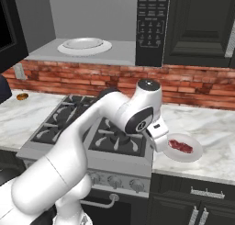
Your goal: Pick the steak from the counter and place it in the microwave. Then turn on the microwave.
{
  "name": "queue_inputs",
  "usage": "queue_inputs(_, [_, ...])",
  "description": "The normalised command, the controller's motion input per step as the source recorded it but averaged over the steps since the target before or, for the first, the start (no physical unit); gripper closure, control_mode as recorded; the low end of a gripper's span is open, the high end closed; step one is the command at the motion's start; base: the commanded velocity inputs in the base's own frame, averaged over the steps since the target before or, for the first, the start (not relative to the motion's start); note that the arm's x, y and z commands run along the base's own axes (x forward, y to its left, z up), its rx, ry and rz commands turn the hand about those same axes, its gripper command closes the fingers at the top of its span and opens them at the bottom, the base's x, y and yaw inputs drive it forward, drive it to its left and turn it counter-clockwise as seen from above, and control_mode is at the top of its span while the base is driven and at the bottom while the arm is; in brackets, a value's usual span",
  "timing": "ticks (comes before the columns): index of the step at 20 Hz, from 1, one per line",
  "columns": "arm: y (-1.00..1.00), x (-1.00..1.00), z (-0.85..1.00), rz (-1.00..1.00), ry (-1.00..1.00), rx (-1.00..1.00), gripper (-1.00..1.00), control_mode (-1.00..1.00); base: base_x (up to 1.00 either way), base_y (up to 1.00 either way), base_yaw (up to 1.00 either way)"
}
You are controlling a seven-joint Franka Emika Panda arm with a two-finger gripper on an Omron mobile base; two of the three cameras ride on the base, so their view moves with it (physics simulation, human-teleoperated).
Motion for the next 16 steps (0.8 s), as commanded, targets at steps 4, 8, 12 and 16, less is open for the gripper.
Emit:
queue_inputs(4, [-0.08, 0.19, -0.15, 0.01, -0.07, -0.08, -1.0, -1.0, 0.0, 0.0, 0.0])
queue_inputs(8, [-0.14, 0.03, -0.15, 0.01, 0.0, -0.11, -1.0, -1.0, 0.0, 0.0, 0.0])
queue_inputs(12, [-0.25, 0.04, -0.16, -0.01, 0.0, -0.1, -1.0, -1.0, 0.0, 0.0, 0.0])
queue_inputs(16, [-0.23, 0.11, -0.16, -0.05, 0.0, -0.02, -1.0, -1.0, 0.0, 0.0, 0.0])
